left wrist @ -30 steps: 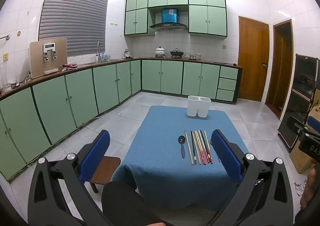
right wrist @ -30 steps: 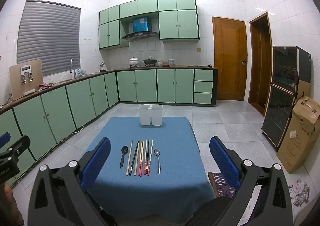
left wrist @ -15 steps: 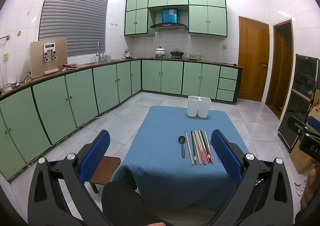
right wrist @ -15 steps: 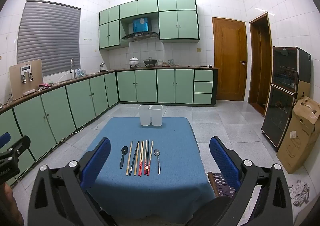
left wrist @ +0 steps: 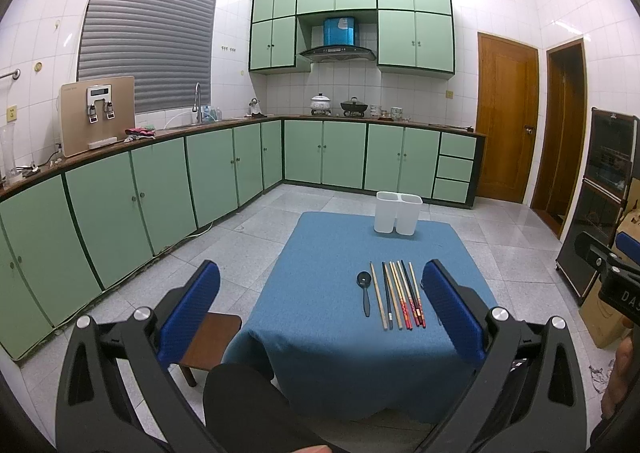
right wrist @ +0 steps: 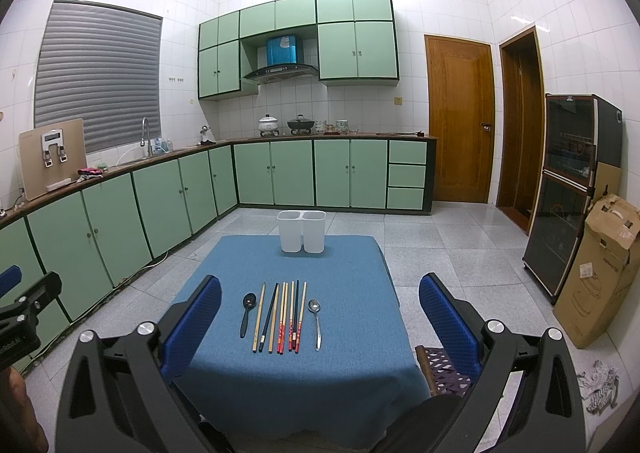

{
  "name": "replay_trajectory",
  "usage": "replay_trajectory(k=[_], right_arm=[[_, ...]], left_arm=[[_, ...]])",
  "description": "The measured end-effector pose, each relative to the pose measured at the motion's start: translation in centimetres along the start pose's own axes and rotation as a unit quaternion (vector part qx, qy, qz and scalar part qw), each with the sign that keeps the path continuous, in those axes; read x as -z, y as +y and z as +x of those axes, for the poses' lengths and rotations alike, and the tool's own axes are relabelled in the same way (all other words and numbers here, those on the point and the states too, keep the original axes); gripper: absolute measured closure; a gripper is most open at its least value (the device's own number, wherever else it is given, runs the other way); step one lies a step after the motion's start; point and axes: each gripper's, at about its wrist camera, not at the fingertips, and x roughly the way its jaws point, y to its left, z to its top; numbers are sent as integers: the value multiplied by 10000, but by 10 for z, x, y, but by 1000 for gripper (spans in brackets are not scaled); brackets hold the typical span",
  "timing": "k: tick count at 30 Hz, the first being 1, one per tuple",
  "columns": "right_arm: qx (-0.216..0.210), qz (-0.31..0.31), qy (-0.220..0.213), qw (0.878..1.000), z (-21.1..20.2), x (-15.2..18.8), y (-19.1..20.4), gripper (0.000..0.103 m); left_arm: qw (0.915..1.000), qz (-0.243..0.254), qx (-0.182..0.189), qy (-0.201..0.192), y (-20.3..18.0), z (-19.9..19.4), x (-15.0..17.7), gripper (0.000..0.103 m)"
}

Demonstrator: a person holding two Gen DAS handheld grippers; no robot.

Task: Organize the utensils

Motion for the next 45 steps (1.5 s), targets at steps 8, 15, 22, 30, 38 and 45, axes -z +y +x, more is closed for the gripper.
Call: replay_trajectory(k=[8,15,22,30,38,45], right_arm=[[5,-5,-3,10000,0,-1,-1,6],[1,-4,-4,10000,-1,-1,-3,6],[-9,1,4,10000,-2,-2,-5,6],[-1,-10,2,10000,-2,-2,-5,6],[-3,-10,2,10000,-2,-3,-6,6],[-9,-19,0,10000,-3,-4,-7,6]], left_arm=[[10000,0,-5,2,0,0,1,5],[10000,12,21,7,2,0,2,5],[10000,20,25,2,3,-1,2,5],[10000,23,27,6,3,-1,3,5],[10000,28,32,22,2,2,3,5],[10000,45,72,51,1,2,3,5]])
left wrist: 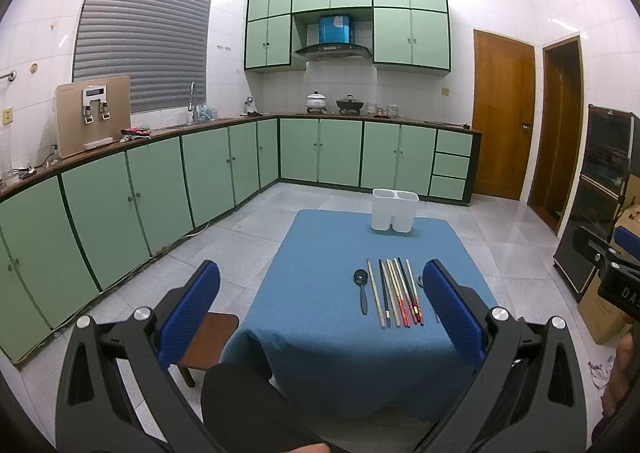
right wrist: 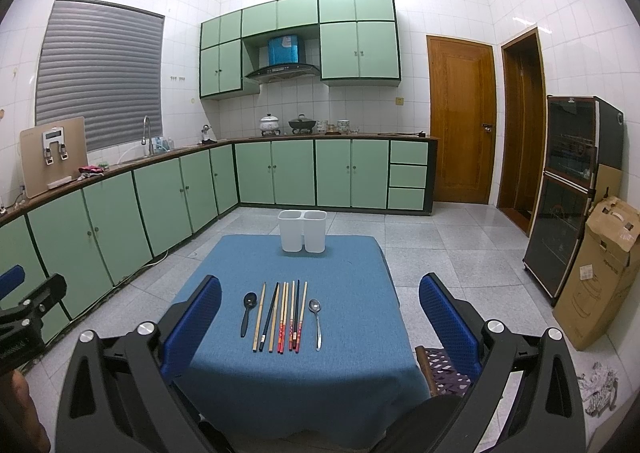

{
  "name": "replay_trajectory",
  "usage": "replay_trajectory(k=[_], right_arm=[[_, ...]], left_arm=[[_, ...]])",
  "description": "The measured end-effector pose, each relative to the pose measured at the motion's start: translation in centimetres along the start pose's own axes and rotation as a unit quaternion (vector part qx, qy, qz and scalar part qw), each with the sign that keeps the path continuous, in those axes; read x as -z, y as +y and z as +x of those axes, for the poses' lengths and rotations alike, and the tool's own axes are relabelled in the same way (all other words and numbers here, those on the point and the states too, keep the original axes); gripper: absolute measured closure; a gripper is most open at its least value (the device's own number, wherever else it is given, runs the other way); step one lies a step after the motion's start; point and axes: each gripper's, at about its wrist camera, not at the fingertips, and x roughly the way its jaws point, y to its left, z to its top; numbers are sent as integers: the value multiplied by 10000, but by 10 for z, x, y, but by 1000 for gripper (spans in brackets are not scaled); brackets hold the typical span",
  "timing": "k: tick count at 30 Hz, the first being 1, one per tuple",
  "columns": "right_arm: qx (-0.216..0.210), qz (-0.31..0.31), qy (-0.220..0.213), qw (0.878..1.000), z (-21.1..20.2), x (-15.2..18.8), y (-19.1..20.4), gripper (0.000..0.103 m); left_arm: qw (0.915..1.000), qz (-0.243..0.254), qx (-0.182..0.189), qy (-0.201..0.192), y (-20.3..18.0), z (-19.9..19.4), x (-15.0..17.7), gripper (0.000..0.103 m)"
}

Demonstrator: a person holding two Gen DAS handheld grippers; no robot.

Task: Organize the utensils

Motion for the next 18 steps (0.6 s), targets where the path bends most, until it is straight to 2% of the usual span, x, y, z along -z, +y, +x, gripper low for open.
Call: replay_trajectory(k=[7,13,16,18], right_arm=[[-8,-16,33,10000,-4,-8,2,6],[33,-151,-73,9999,6,-1,4,6],[48,-206,-40,9998,25,10,3,6],[14,-233,185,9996,47,19,1,6]], left_arm=[[9999,106,35,-7,-5,2,0,5],[9999,165,42,29,-5,13,5,5],[9995,231,14,221,0,39,14,5],[9985,268,16,474,3,65,24,5]])
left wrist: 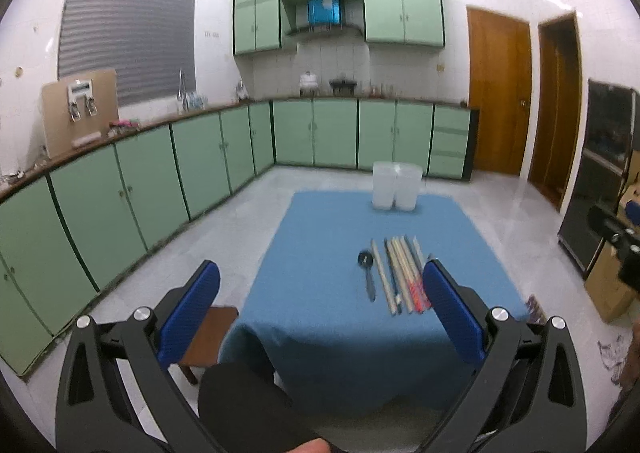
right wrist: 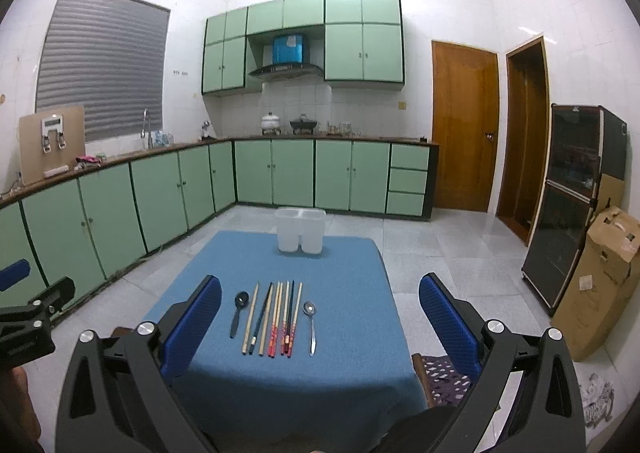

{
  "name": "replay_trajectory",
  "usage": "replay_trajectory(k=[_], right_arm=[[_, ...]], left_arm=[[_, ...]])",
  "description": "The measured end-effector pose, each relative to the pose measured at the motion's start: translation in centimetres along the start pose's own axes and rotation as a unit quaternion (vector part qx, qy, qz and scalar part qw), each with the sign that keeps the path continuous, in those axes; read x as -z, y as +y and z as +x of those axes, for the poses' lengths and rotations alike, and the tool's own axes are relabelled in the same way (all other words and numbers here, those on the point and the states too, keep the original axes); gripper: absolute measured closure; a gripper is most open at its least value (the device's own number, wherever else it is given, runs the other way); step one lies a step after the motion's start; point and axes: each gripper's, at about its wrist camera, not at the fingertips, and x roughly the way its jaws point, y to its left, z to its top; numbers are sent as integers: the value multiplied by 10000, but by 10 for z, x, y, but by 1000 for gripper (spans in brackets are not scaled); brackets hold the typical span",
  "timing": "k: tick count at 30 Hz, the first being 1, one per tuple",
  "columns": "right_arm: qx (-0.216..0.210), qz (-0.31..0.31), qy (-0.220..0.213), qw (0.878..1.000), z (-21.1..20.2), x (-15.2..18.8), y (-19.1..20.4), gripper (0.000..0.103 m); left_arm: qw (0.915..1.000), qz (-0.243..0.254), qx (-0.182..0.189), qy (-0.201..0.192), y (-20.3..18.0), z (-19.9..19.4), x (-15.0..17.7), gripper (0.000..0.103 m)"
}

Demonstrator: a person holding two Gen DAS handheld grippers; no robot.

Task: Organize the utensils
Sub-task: 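Move both tools forward toward the row of utensils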

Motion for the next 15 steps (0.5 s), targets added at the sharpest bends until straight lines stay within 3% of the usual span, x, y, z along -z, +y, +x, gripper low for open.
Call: replay_trajectory(k=[4,8,15], right_arm=[[-227,-118,720,9971,62,26,2,6],[-360,-111,1116,9930,114,52,4,12],[-521,104,1664,9846,202,99,0,18]], left_arm=[[9992,95,52,386,4,58,16,5],[9952,64,435,876,0,125,29,5],[9891,287,589,1317,-28,226,65,5]])
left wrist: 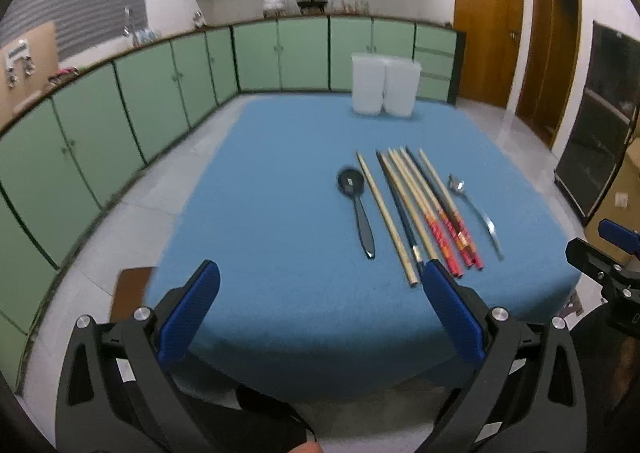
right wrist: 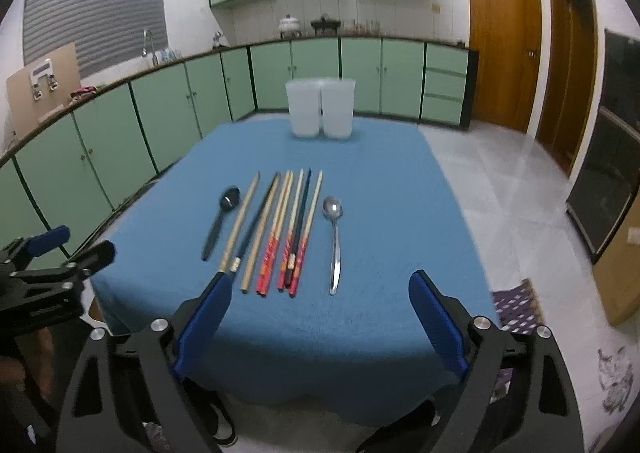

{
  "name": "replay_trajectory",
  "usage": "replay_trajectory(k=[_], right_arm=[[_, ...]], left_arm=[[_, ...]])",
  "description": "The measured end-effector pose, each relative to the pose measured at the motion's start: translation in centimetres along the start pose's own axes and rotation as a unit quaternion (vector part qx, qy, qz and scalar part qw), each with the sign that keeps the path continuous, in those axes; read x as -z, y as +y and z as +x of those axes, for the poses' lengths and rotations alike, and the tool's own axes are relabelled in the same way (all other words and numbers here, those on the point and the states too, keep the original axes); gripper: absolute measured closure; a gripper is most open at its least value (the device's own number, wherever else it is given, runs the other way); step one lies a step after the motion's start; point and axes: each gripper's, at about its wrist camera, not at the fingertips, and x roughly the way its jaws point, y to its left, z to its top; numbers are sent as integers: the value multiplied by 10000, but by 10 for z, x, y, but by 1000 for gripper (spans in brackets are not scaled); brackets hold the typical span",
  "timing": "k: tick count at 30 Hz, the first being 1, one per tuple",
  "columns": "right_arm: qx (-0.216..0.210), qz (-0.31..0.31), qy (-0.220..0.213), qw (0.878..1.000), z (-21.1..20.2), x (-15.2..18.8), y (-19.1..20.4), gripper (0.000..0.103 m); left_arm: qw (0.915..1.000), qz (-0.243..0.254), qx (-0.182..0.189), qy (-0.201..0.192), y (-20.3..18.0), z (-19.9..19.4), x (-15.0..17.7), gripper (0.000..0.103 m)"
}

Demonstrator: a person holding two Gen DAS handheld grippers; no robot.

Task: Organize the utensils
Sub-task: 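Move both tools forward toward the row of utensils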

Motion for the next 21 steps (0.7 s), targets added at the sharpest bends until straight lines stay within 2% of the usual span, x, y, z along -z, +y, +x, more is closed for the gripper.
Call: replay_trajectory(k=[5,10,15,19,20,21], right_arm=[[45,-23,231,9997,47,11,-8,27],[51,-12,346,9994,74,14,-12,38],[-76,27,453,9989,93,18,-17,46],[-146,1,448,9989,102,21,-22,46],[-170,-48,440,9989,104,21,-21,43],[-308,-104,422,9986,105,21,-20,33]], left_arm=[[9986,19,80,514,-2,58,5,5],[9979,-92,167,617,-1,88,8,5],[9972,69,106,735,-12,110,7,5],[9976,130,80,676,-20,120,0,4],[9975,119,90,686,-20,121,-1,4],[9976,121,84,678,-20,123,-3,4]])
